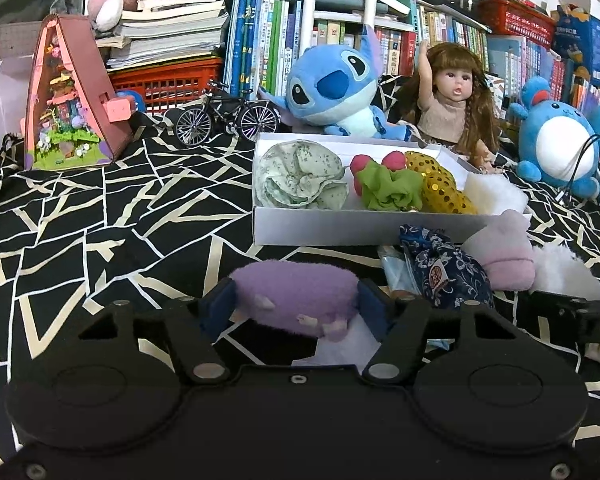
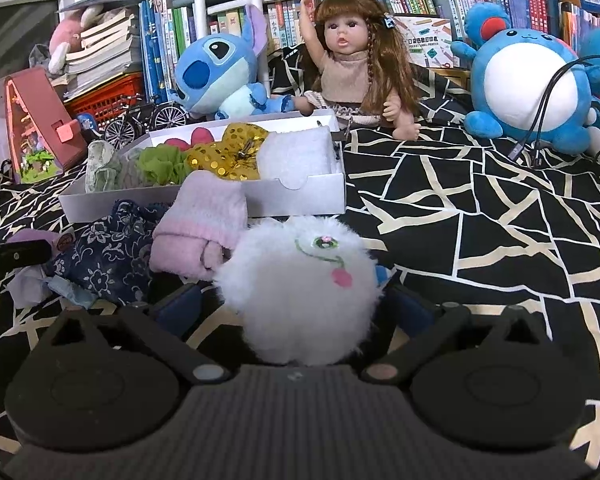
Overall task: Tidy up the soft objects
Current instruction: 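Grasp the purple fuzzy pouch with the left gripper while the right gripper grasps the white fluffy ball, then carry the purple pouch and fluffy ball with both grippers over the white box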
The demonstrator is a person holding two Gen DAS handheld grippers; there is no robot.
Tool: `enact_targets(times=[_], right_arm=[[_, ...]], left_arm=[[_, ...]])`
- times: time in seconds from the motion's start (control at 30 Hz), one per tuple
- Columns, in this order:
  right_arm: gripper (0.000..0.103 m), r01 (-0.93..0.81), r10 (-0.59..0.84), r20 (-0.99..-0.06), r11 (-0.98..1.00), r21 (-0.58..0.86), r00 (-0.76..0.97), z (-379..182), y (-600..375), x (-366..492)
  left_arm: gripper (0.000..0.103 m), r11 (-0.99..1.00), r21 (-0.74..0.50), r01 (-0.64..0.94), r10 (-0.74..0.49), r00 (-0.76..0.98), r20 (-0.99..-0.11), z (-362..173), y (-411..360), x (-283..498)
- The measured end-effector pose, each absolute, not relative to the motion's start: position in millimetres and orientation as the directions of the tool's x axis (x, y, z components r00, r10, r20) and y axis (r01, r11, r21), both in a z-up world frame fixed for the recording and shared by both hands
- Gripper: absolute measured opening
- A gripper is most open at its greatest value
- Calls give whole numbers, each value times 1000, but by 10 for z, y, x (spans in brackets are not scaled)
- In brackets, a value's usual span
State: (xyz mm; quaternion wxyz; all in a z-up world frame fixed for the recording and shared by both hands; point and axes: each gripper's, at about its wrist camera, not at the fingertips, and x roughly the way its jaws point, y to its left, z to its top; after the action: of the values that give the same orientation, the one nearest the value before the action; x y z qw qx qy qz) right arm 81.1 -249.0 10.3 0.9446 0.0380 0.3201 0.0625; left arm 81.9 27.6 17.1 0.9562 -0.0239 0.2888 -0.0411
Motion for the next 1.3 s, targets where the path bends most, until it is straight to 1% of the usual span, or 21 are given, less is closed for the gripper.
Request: enact_targets(times=[0.03,0.1,0.13,0.2,0.4,0.53,0.77,1.0,1.17,1.3], right_arm=[[96,-94,140,-601,990,107,787,109,-2482,810],[87,-99,142,-600,990,104,787,125,-2472,804],[85,-101,146,-599,989,108,787,135,-2473,802],[74,-95,149,-597,988,120,788,160,-2485,803],[72,-89,156,-592,986,141,790,227,-2521,808],[72,-84,150,-575,987,139,804,333,-2537,799],[72,-87,169,-536,981,176,827,612,-2594,885],[72,-118,214,-507,969,216,835,930,-2587,1138],[72,-134,238,-504,963,233,830,1119,-2570,1402],[72,-151,264,-517,956,250,814,1263,-2548,1678]], left_arm=[[63,996,-66,66,-91,830,-550,176,276,818],[63,996,-63,67,-91,829,-551,190,276,817],[62,996,-64,67,-92,830,-550,201,279,814],[62,996,-66,66,-92,834,-544,231,283,804],[62,994,-82,69,-102,848,-520,368,320,794],[62,992,-103,68,-111,853,-509,483,381,829],[62,990,-126,67,-120,866,-485,738,481,970],[62,980,-178,87,-162,871,-464,1046,508,1223],[62,980,-176,95,-166,879,-447,1223,455,1438],[62,974,-203,100,-187,864,-468,1329,407,1715]])
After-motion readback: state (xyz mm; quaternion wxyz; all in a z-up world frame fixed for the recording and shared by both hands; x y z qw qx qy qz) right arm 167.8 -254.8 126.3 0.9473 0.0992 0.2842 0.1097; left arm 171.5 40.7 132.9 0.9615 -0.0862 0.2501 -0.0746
